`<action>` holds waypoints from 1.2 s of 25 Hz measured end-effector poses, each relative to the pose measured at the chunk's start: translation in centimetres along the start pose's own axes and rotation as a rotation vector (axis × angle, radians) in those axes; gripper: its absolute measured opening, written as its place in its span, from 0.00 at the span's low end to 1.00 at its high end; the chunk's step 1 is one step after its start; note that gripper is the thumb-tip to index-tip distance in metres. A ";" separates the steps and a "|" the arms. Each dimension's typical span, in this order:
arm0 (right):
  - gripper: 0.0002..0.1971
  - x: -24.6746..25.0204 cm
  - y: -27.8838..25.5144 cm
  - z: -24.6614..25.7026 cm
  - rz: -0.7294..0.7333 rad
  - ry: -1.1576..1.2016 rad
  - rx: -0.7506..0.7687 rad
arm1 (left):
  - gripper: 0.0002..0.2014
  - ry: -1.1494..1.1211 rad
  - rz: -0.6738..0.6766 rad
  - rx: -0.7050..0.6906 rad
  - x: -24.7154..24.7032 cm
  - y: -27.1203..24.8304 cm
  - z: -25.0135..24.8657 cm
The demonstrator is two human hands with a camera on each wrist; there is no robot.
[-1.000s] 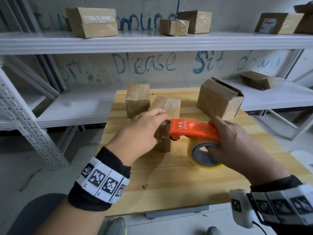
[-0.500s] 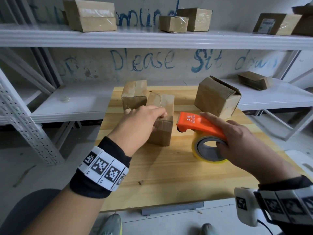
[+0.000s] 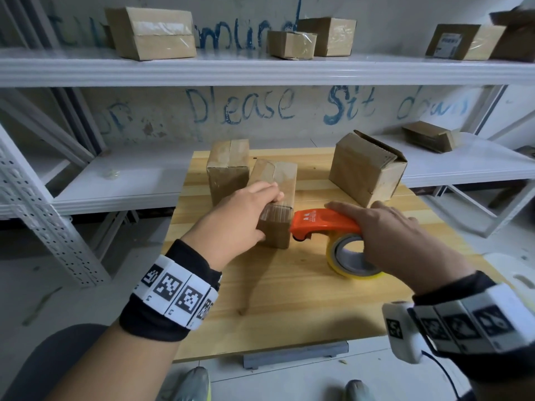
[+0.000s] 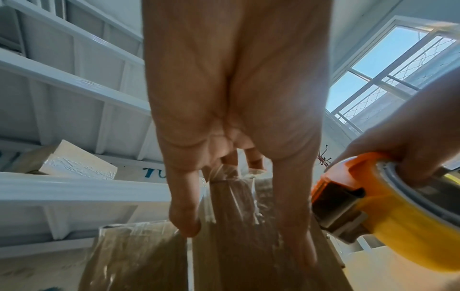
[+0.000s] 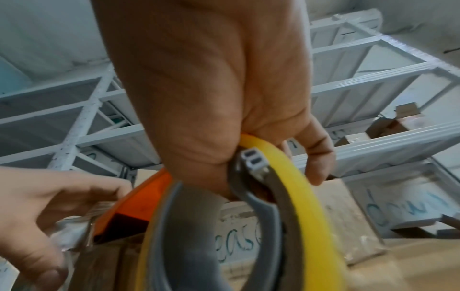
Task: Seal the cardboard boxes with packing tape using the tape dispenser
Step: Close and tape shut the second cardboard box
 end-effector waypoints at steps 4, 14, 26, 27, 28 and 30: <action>0.33 2.9 0.6 1.7 -0.072 -0.193 0.016 | 0.45 -0.009 0.043 0.043 0.1 0.1 -0.3; 0.17 5.2 2.1 6.9 -0.139 -0.597 0.125 | 0.47 -0.083 0.062 0.061 0.5 0.2 -1.2; 0.21 1.7 0.4 -0.9 0.413 0.531 -0.118 | 0.43 -0.053 0.117 0.067 1.1 0.0 -0.6; 0.11 1.2 0.2 -1.5 0.389 0.564 -0.206 | 0.42 -0.064 0.136 0.066 1.3 -0.1 -0.6; 0.03 0.6 0.2 -2.0 0.346 0.577 -0.295 | 0.40 -0.086 0.157 0.068 1.5 -0.3 -0.5; 0.09 -1.2 0.7 -2.7 0.214 0.552 -0.417 | 0.35 -0.141 0.179 0.071 1.9 -0.6 -0.1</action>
Point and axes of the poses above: each hand's wrist, its own y-axis towards the middle knuckle, its own x-axis out of the back of the hand, z = x × y, the point moved 4 cm from there along y, towards the middle knuckle, and after that the axes turned 3 degrees about z, right-handed, at the moved point
